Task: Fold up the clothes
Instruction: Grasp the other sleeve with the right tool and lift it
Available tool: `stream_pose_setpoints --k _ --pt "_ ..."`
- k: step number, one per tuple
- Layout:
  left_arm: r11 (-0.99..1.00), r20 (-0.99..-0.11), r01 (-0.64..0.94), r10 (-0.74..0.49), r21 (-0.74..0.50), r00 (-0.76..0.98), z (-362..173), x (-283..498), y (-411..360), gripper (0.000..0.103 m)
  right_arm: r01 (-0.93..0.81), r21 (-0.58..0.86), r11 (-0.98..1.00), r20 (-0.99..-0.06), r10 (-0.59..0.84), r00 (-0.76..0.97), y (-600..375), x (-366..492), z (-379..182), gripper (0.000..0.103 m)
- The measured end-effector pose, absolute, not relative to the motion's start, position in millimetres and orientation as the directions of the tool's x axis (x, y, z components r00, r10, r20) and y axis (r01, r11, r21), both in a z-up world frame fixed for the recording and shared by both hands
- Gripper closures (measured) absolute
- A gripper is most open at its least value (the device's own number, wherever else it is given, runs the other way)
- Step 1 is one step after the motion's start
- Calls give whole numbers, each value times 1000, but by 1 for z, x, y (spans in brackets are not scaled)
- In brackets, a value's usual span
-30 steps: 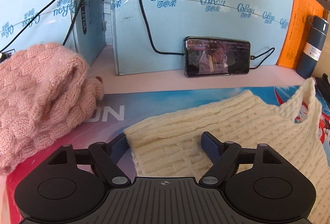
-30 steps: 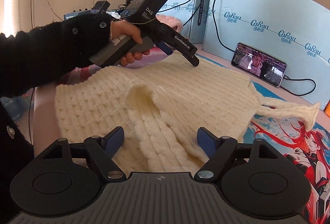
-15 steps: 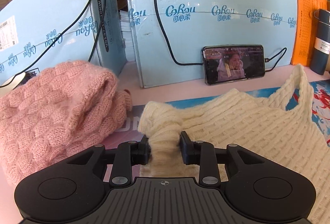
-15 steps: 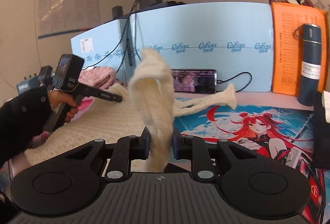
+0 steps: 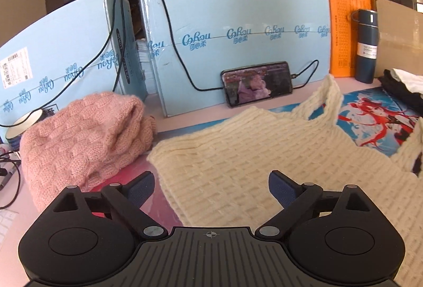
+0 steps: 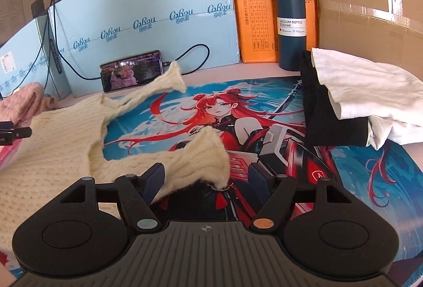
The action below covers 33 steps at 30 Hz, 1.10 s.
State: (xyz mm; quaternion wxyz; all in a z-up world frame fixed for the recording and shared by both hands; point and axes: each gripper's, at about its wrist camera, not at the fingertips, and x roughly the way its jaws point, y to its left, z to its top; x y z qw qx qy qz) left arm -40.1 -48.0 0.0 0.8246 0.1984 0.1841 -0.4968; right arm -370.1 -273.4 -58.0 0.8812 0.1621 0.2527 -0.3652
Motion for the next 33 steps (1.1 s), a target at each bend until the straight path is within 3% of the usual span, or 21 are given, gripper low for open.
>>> stream_pose_setpoints --k 6,12,17,22,24,29,31,33 --pt "451 -488 877 -735 165 470 -3 -58 -20 6 739 55 671 -586 -578 568 -272 -365 -64 30" --pt "398 -321 917 -866 21 383 5 -83 28 4 745 215 631 -563 -544 623 -280 -375 -60 29" --pt "378 -201 925 -903 46 379 -2 -113 51 0 722 340 603 -536 -506 676 -283 -383 -58 28" --pt "359 -189 925 -907 126 377 -10 -138 65 0 710 343 615 -526 -500 687 -276 -381 -58 14" --pt "325 -233 933 -906 153 354 -10 -145 67 0 708 356 609 -527 -495 691 -277 -381 -60 4" --pt "193 -326 953 -908 234 264 -15 -165 72 0 726 339 598 -532 -515 672 -279 -373 -62 2" --pt "185 -360 941 -889 283 283 -21 -171 68 0 729 311 610 -534 -522 665 -277 -367 -62 12" --pt "188 -383 930 -871 316 307 -28 -174 62 0 725 293 623 -531 -525 665 -274 -361 -63 57"
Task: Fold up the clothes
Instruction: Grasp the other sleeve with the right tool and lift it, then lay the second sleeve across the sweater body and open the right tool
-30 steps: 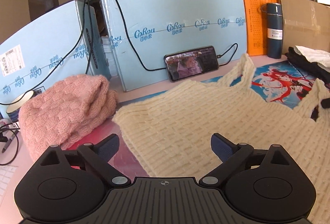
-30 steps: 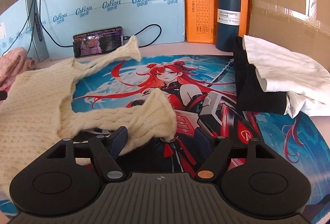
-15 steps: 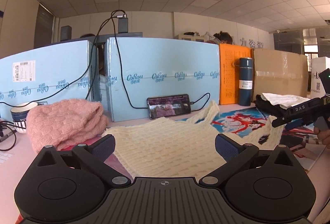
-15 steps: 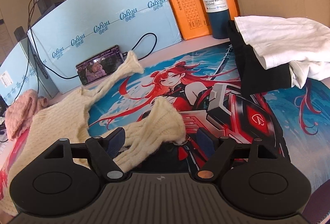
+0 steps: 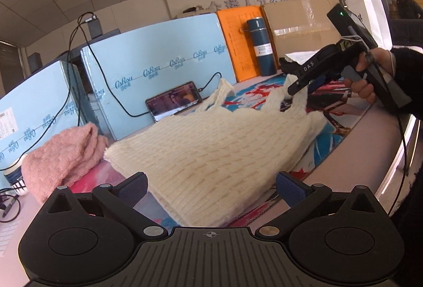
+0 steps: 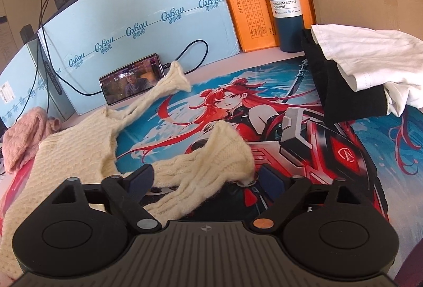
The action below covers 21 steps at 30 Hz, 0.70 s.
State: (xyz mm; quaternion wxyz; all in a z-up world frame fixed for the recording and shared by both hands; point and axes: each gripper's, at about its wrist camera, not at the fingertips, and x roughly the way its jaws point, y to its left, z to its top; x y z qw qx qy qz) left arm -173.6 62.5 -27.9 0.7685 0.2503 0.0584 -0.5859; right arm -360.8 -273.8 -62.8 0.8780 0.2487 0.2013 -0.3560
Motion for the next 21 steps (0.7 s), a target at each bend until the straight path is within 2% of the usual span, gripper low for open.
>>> stream_pose_setpoints --k 2,3,7,10,13,16,18,20,21 --pt "187 -403 925 -858 330 318 -33 -173 58 0 708 319 630 -507 -517 689 -273 -359 -60 81" --pt "186 -410 925 -855 332 319 -34 -173 57 0 674 359 646 -475 -495 728 -273 -360 -58 85" --pt "180 -411 929 -858 322 309 -37 -171 56 0 505 413 758 -303 -408 861 -253 -353 -32 90" --pt "187 -408 931 -859 314 310 -37 -169 55 0 362 414 835 -266 -270 926 -233 -330 -20 90" --pt "195 -405 930 -858 312 317 -37 -168 54 0 223 360 906 -295 -117 948 -205 -299 -19 90" --pt "198 -403 932 -860 303 313 -38 -167 53 0 106 278 955 -407 17 913 -173 -269 -28 81" --pt "197 -403 938 -863 286 304 -39 -165 53 0 50 276 960 -452 84 888 -163 -262 -37 50" --pt "192 -403 941 -866 280 297 -39 -164 52 0 47 280 959 -457 90 885 -160 -264 -42 38" --pt "189 -402 941 -867 279 294 -39 -164 52 0 57 281 958 -451 79 889 -159 -268 -42 36"
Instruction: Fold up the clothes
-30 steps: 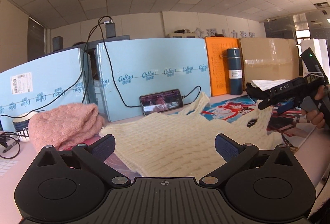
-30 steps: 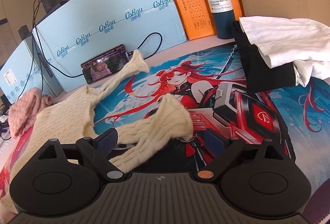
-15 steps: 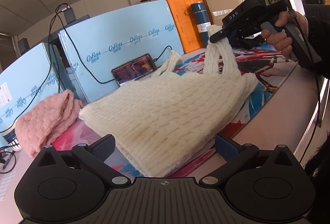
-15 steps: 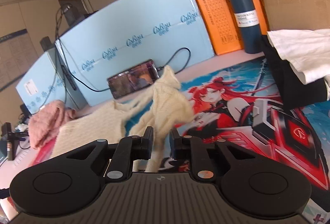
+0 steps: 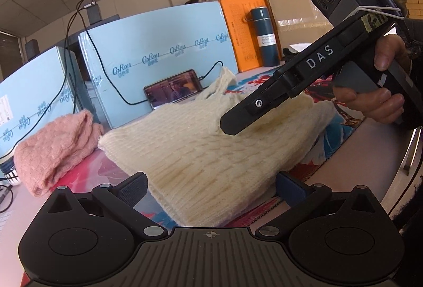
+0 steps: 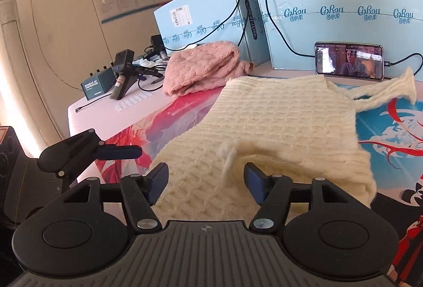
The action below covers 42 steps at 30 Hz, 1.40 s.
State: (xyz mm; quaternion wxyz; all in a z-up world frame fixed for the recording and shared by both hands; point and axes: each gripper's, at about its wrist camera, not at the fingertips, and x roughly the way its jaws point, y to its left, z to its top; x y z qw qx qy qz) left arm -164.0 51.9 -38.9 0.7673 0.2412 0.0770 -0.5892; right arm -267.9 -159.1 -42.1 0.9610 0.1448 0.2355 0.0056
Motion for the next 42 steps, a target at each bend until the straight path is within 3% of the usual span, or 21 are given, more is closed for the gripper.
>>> stream_pose_setpoints --k 6,9,11,15,23,27,31,34,35,36,37,39,42 --pt "183 -400 947 -872 265 280 -40 -161 52 0 -88 320 943 -337 200 920 -171 -309 -33 17" --pt "191 -394 947 -874 260 284 -40 -159 53 0 17 344 939 -278 84 957 -193 -320 -31 10" --pt "196 -386 947 -877 255 286 -39 -158 53 0 110 346 932 -304 0 953 -204 -320 -32 10" --pt "207 -368 956 -889 206 272 -36 -152 53 0 115 260 959 -329 -24 944 -210 -329 -32 8" --pt "330 -318 944 -894 13 317 -25 -123 46 0 -27 56 998 -467 50 883 -182 -338 -44 4" --pt "351 -324 935 -891 -50 317 -25 -113 43 0 48 -71 996 -526 -78 847 -177 -320 -57 4" --pt "291 -318 957 -906 19 281 -29 -122 46 0 108 -123 987 -514 -156 844 -186 -308 -61 5" --pt "233 -326 963 -908 133 264 -33 -136 47 0 86 -146 986 -453 -144 880 -187 -310 -57 19" --pt "203 -335 964 -908 171 250 -34 -141 47 0 67 -160 985 -435 -131 891 -185 -312 -56 34" --pt "172 -346 964 -909 203 234 -34 -145 47 7 44 -169 985 -425 -113 898 -183 -314 -56 52" --pt "152 -359 964 -906 217 223 -35 -146 46 16 20 -178 984 -419 -94 903 -181 -315 -56 59" --pt "112 -387 964 -900 241 201 -36 -147 45 72 -12 -191 982 -417 -70 906 -177 -317 -55 72" --pt "70 -410 973 -898 222 158 -38 -146 50 81 -40 -185 982 -418 -42 908 -173 -323 -53 83"
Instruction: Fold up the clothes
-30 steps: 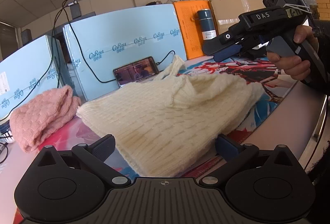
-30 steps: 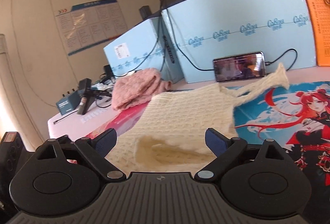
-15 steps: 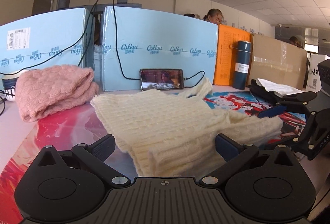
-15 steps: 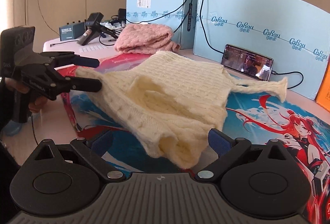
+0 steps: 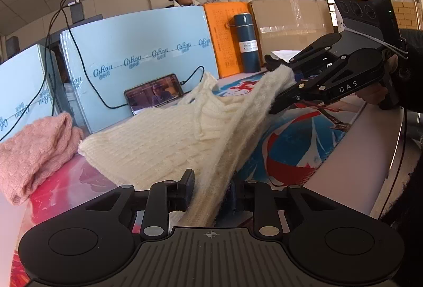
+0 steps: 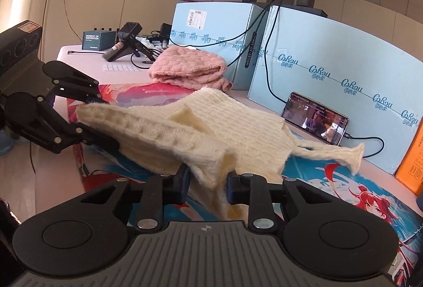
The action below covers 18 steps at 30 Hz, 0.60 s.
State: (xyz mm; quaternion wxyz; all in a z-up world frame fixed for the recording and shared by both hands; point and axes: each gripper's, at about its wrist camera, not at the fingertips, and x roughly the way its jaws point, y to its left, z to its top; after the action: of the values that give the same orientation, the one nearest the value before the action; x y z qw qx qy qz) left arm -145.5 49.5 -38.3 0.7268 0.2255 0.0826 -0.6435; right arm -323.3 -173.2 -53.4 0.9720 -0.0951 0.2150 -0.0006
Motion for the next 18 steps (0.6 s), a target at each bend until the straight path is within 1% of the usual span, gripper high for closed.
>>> stream_pose_setpoints --k 6,7,9,12,15,18 --pt "-67 -434 981 -901 181 19 -23 -166 69 83 -64 -172 983 -434 -18 901 -162 -350 -48 86" --pt "-86 -429 981 -903 176 -2 -19 -170 74 82 -74 -162 984 -432 -4 902 -161 -357 -45 86" --pt "-84 -370 984 -929 158 -20 -11 -169 80 82 -83 -139 987 -404 20 914 -161 -372 -39 86" --pt "17 -235 995 -971 102 40 -4 -156 78 81 -44 -70 997 -333 18 943 -173 -374 -30 86" --pt "133 -219 990 -965 54 141 -4 -141 59 80 6 6 1000 -273 -4 962 -187 -363 -25 86" --pt "226 -226 972 -945 60 234 1 -129 37 79 76 43 996 -263 -62 963 -198 -336 -25 86"
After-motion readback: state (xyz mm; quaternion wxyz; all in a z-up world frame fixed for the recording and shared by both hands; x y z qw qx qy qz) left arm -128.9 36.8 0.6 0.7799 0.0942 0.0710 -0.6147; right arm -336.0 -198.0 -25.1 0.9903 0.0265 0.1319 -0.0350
